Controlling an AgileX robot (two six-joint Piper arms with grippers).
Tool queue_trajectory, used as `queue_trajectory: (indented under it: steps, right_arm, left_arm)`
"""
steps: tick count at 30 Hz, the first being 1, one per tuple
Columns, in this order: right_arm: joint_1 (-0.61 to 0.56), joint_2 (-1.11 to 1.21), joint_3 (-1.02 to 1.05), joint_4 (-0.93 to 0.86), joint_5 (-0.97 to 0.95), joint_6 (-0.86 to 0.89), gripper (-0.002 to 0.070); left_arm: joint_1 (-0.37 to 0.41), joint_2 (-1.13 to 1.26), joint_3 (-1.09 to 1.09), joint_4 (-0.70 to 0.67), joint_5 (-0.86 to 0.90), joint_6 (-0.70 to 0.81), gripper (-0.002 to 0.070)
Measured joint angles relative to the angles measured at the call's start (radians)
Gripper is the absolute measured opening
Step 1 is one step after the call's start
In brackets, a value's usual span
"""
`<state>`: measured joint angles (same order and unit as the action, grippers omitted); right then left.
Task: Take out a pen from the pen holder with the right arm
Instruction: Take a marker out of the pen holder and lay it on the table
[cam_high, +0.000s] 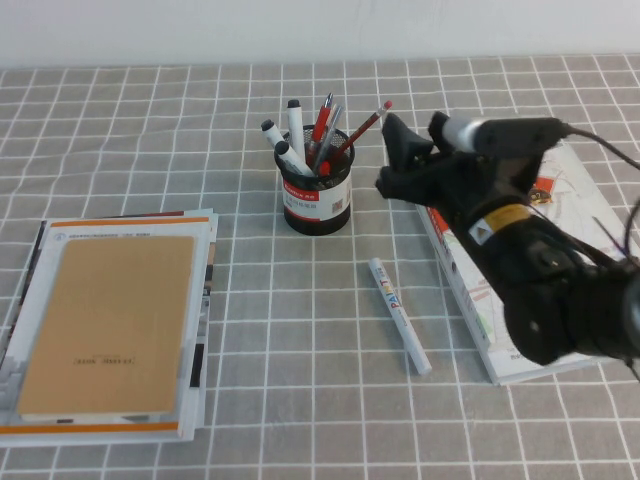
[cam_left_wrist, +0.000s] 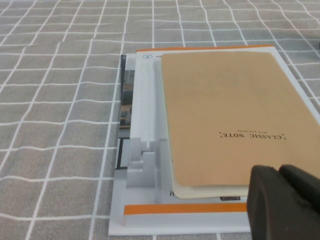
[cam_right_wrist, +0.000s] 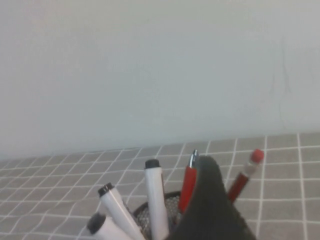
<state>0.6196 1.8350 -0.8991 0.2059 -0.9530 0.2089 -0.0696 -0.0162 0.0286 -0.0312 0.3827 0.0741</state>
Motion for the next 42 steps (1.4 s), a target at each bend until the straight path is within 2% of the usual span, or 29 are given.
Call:
queue_trajectory:
  steps: [15, 25, 42]
  right_arm:
    - [0.000, 0.221, -0.298, 0.124, 0.025, 0.013, 0.0403]
    - [0.000, 0.291, -0.366, 0.206, 0.042, 0.054, 0.0403]
    - [0.000, 0.363, -0.481, 0.227, 0.121, 0.059, 0.0402]
  left_arm:
    - [0.000, 0.000, 0.000, 0.000, 0.000, 0.000, -0.0003]
    - [0.000, 0.000, 0.000, 0.000, 0.000, 0.000, -0.0003]
    - [0.000, 0.000, 0.000, 0.000, 0.000, 0.000, -0.0003]
